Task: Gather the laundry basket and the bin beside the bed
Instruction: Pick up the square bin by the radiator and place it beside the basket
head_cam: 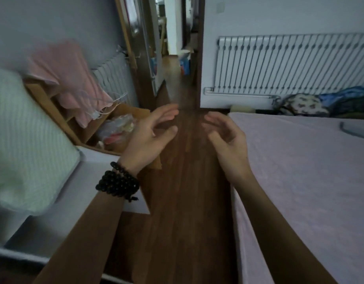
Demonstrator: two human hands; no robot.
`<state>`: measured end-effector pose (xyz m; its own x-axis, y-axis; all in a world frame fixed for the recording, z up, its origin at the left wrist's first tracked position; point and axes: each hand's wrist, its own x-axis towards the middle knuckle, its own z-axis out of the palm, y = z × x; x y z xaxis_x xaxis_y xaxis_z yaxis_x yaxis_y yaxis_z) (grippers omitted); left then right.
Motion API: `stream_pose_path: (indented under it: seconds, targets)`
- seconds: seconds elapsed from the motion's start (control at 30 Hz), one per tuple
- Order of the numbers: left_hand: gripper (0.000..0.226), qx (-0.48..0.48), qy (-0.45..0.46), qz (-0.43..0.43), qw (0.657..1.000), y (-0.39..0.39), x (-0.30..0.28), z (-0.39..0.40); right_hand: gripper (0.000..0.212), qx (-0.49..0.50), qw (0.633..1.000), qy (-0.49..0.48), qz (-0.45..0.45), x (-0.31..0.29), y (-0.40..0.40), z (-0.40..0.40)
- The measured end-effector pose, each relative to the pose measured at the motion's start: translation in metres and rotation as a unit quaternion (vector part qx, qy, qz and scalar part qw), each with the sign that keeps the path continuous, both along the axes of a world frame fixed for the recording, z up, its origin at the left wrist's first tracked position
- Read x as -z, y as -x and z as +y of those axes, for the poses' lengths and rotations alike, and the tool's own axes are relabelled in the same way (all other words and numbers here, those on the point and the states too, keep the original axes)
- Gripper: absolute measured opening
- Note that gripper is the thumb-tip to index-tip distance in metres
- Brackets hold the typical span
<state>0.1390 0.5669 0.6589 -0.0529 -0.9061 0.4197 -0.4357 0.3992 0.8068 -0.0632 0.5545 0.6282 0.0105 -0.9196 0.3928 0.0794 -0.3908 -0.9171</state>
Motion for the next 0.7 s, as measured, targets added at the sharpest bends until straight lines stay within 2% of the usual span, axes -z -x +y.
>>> stream_pose_path:
  seconds: [0.23,0.4,0.43,0.5,0.7]
  targets:
    - [0.047,0.099,-0.036,0.021,0.994,-0.014,-0.004,-0.164,0.036,0.130,0.990,-0.051,-0.001,-0.004,-0.010,-0.113]
    - [0.048,0.135,-0.039,0.013,0.990,-0.006,0.013,-0.271,0.034,0.158,0.986,-0.056,-0.013,0.001,-0.010,-0.208]
    - [0.048,0.142,-0.034,0.006,0.989,-0.001,0.019,-0.326,0.034,0.173,0.983,-0.049,-0.024,0.011,-0.007,-0.262]
    - [0.048,0.142,-0.026,0.006,0.989,-0.001,0.025,-0.362,0.034,0.173,0.984,-0.047,-0.010,0.015,-0.007,-0.295]
    - [0.047,0.162,-0.039,0.010,0.986,0.012,0.014,-0.553,0.034,0.207,0.976,-0.066,0.003,0.017,0.006,-0.479]
